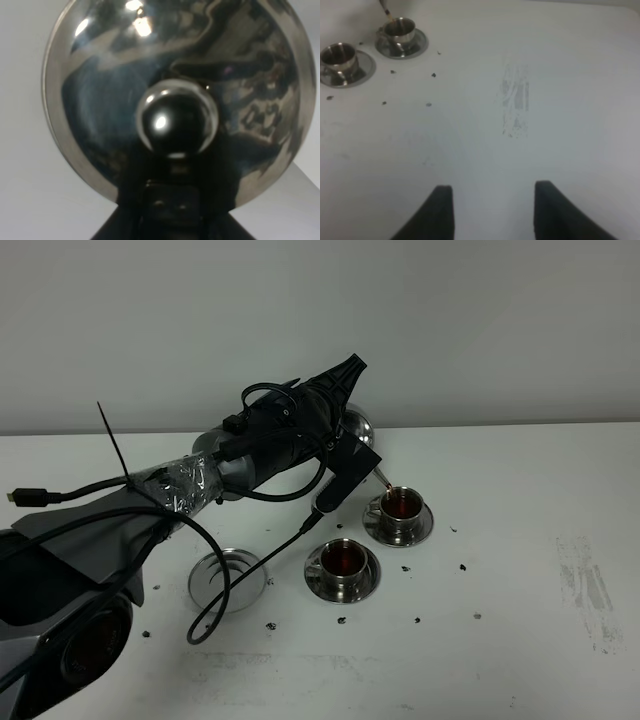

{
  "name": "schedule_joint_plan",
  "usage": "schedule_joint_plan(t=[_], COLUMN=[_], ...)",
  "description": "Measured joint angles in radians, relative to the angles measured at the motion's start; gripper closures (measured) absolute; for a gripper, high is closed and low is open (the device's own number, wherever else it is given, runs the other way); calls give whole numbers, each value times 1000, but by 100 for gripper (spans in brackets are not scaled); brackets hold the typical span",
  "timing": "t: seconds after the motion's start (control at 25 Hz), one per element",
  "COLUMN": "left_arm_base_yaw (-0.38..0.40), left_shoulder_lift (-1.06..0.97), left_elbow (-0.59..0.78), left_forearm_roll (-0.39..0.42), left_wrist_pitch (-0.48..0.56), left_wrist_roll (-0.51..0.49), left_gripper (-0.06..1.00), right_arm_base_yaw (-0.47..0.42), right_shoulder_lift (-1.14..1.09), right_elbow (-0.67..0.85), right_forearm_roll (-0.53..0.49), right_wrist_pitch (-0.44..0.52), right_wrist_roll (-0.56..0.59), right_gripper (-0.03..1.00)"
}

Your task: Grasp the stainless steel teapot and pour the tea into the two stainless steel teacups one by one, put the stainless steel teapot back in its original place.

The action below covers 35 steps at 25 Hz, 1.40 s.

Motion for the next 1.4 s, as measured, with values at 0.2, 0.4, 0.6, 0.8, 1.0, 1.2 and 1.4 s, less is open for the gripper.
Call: schedule_joint_plan(t=[0.2,0.4,0.6,0.8,1.0,1.2,1.4], left_arm_base_yaw=[-2,-2,-2,-2,-2,-2,5], left_shoulder_lift=[0,0,0,0,0,-9,-40], left_elbow=[0,0,0,0,0,0,0], left_forearm_roll=[3,25,34,33,-28,-130,-257], left_wrist_pitch=[-10,-11,-11,-10,38,108,176], left_wrist_roll=[1,2,3,3,1,1,0], left_gripper=[73,73,73,73,73,73,73], right_arm_base_yaw=[0,0,0,0,0,0,0], right_shoulder_lift=[0,0,0,0,0,0,0], right_elbow=[0,0,0,0,0,0,0], right_forearm_roll=[0,0,0,0,0,0,0], right_wrist_pitch=[0,0,0,0,0,0,0], right_wrist_roll=[0,0,0,0,0,0,0], right_gripper=[61,61,61,61,61,61,61])
